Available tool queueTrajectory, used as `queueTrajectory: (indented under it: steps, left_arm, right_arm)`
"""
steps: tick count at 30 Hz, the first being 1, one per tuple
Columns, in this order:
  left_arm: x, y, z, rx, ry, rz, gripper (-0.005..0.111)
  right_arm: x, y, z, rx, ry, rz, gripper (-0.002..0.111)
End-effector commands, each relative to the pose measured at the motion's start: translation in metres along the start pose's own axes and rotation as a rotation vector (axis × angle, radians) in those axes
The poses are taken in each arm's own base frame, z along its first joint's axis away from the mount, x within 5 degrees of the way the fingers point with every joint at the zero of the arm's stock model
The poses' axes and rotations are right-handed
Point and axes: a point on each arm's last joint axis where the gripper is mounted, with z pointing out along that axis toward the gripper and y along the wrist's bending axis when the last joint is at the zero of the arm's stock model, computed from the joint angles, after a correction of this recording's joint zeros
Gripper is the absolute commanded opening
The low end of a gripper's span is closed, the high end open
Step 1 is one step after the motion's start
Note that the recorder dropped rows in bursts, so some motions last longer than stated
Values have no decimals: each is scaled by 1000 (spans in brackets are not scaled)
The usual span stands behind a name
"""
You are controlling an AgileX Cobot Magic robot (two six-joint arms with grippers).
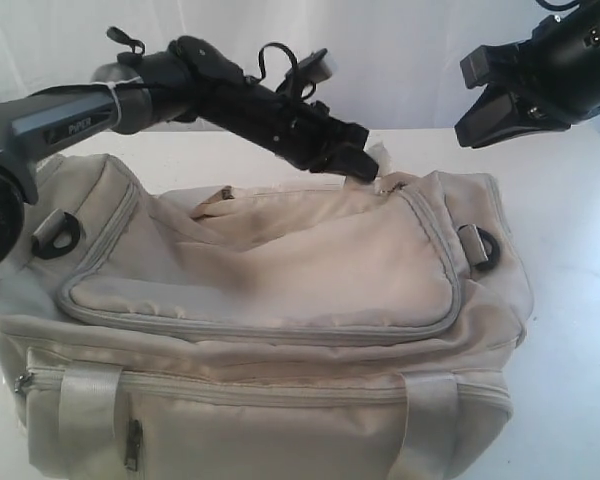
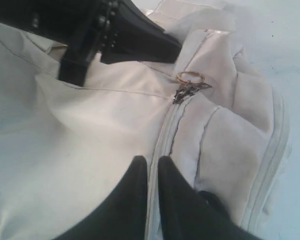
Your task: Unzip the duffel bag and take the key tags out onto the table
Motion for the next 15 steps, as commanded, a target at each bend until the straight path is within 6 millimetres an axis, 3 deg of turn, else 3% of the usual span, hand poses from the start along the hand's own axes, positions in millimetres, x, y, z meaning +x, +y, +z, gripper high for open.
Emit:
queueTrajectory:
  steps: [1, 5, 8, 10, 11, 13, 15]
  left_arm:
    - [-38, -41, -37, 21, -108, 138, 0]
    - [-50, -58, -52, 31, -133, 194, 0]
    - [-53, -64, -57, 43, -133, 217, 0]
    - [-53, -65, -57, 50, -125, 219, 0]
    - [-52, -65, -57, 53, -120, 220, 0]
    - [-52, -65, -57, 59, -112, 220, 0]
    - [-51, -66, -57, 65, -103, 221, 0]
  right_arm:
    - [-2, -10, 11, 9, -9, 26, 9]
    - [-9, -13, 22, -29, -55, 5, 9]
    - [-15, -19, 30, -18, -112, 19, 16]
    - [-20, -25, 35, 14, -153, 30, 31]
    - [-22, -30, 40, 32, -168, 39, 45]
    - [-24, -37, 55, 8, -131, 67, 62]
    - [-30, -42, 72, -54, -93, 112, 63]
